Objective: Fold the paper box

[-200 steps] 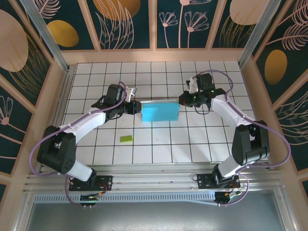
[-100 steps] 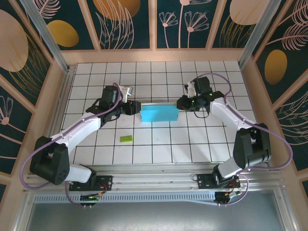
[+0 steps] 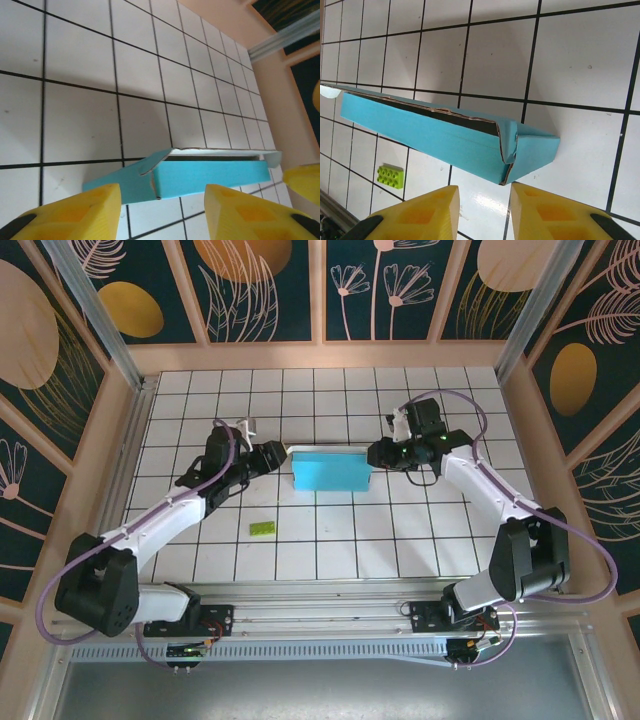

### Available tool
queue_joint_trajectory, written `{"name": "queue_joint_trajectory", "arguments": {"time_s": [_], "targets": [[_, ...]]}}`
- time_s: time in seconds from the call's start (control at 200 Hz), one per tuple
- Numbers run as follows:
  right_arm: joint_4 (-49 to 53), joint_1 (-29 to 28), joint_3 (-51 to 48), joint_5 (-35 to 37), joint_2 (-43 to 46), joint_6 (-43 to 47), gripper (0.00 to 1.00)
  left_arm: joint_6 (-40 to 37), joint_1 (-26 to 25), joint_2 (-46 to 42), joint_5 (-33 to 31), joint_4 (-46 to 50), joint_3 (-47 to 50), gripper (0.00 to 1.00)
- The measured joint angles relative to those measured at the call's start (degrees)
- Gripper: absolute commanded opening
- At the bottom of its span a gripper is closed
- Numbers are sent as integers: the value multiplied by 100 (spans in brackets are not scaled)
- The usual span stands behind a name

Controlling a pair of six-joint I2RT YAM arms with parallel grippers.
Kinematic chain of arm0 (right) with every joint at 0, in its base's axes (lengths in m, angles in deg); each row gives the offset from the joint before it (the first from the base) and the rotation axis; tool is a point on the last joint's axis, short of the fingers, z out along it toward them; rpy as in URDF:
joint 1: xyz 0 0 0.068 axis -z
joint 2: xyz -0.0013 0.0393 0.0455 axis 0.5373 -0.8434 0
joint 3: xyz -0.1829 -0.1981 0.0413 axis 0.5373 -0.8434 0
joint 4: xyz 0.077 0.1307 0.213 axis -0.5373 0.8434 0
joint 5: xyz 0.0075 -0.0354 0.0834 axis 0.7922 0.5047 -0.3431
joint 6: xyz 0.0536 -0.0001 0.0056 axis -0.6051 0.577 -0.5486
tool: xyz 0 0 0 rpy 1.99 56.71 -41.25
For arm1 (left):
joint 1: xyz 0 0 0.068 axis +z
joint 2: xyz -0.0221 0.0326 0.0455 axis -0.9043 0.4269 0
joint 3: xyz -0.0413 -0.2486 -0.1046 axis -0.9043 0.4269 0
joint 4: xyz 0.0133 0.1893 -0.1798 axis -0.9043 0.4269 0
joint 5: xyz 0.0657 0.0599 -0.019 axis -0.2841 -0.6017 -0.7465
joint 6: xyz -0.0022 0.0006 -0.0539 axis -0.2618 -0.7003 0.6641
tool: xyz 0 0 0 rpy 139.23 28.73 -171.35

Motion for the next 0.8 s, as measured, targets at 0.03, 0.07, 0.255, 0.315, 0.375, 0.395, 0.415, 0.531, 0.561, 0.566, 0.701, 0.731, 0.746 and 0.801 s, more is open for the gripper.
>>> {"name": "queue_joint_trajectory", "arguments": {"time_s": [0.03,0.07,0.255,0.315,0.375,0.395,0.415,0.531,0.561,0.566,0.701,0.731,0.746,0.801], "targets": [[0,0,11,2,0,0,34,-87,0,59,98,13,-72,47],[4,4,39,7,0,0,35,-345,0,144,201,83,-212,47],[-26,122,221,151,0,2,37,-1714,-28,498,35,942,-1091,45],[-48,208,249,151,0,4,37,-2055,-26,691,13,1237,-1401,43],[-48,275,262,151,0,7,37,-2306,-28,874,63,1464,-1606,40],[-48,289,262,151,0,15,37,-2398,-28,916,79,1521,-1635,38],[-46,297,262,149,0,20,37,-2435,-33,949,96,1576,-1646,38],[-44,297,262,125,0,46,37,-2640,-72,1051,188,1910,-1648,37],[-44,297,262,107,-2,61,36,-2664,-81,1067,219,1961,-1648,37],[-44,297,262,105,-2,63,36,-2664,-83,1069,223,1969,-1648,37],[-46,295,267,-17,-96,70,29,-2686,-96,1117,295,2090,-1648,36],[-44,295,267,-44,-125,70,28,-2684,-96,1137,319,2105,-1650,35],[-44,295,267,-57,-140,76,27,-2684,-96,1143,332,2116,-1648,34],[-46,295,267,-114,-188,70,27,-2682,-96,1178,380,2131,-1650,32]]}}
